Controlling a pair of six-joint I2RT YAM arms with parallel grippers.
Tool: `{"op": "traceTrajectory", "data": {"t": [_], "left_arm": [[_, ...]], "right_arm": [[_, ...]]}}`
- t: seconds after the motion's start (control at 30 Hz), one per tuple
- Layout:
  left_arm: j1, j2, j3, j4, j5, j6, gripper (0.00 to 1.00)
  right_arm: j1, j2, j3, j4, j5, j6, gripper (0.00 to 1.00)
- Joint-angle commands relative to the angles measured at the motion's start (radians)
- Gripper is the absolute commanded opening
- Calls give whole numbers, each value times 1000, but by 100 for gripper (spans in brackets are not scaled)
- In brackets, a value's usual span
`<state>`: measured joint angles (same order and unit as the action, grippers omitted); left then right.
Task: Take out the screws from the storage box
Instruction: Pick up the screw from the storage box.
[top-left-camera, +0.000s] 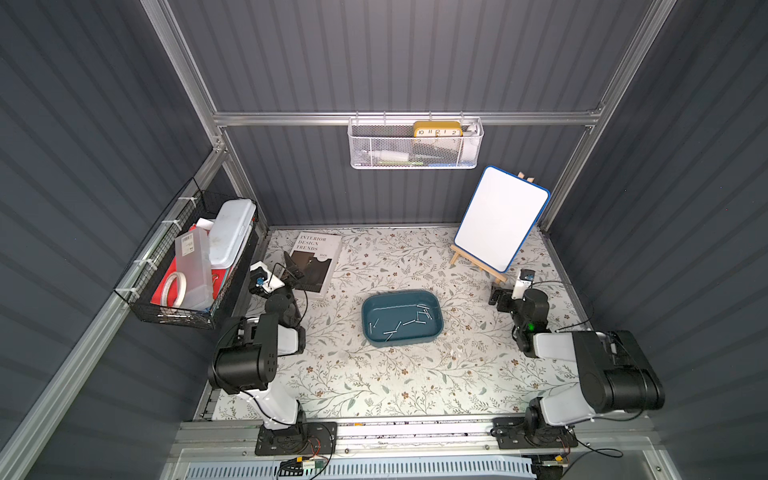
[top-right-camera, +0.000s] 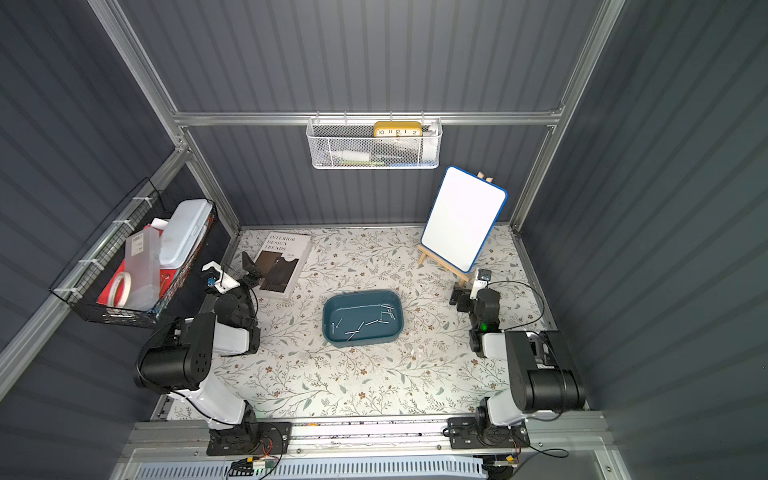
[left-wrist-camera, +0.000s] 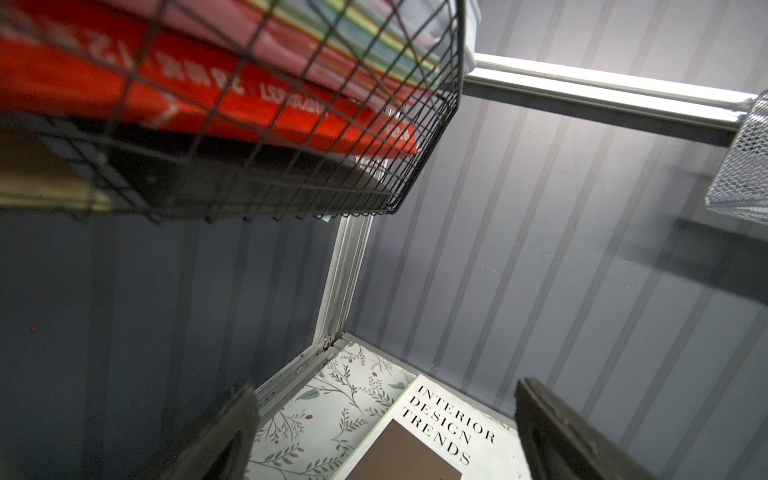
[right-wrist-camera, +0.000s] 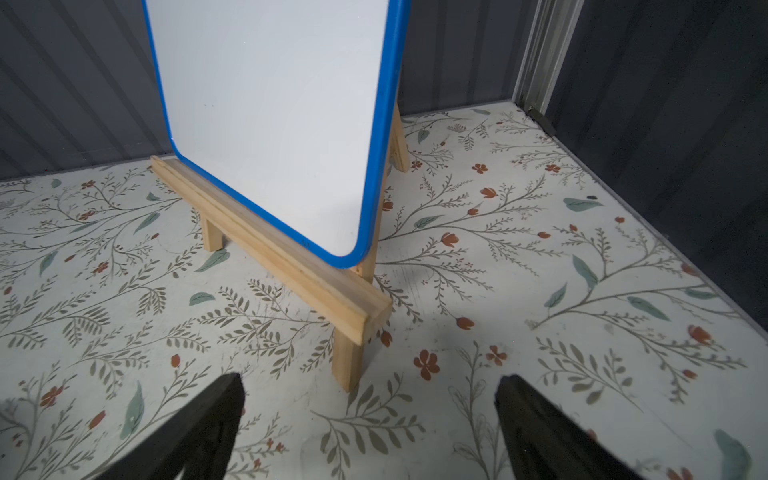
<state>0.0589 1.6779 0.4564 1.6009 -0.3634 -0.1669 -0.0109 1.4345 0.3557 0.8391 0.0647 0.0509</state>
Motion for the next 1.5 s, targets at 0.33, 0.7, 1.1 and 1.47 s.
{"op": "traceTrajectory", "data": {"t": [0.33,0.7,1.1,1.47], "left_arm": [[10,-219,407,-751,-2,-254,99],[10,-315,372,-844,267,-289,99],[10,-554,275,-845,265,-350,100],[-2,-535,423,-1104,314,-430,99]], "right_arm": [[-14,-730,135,-1078,454,399,99],[-27,-531,252,-1211,470,523,99],[-27,-572,296,-1275,212,520,99],[-24,-674,404,-1445,-97,406,99]]}}
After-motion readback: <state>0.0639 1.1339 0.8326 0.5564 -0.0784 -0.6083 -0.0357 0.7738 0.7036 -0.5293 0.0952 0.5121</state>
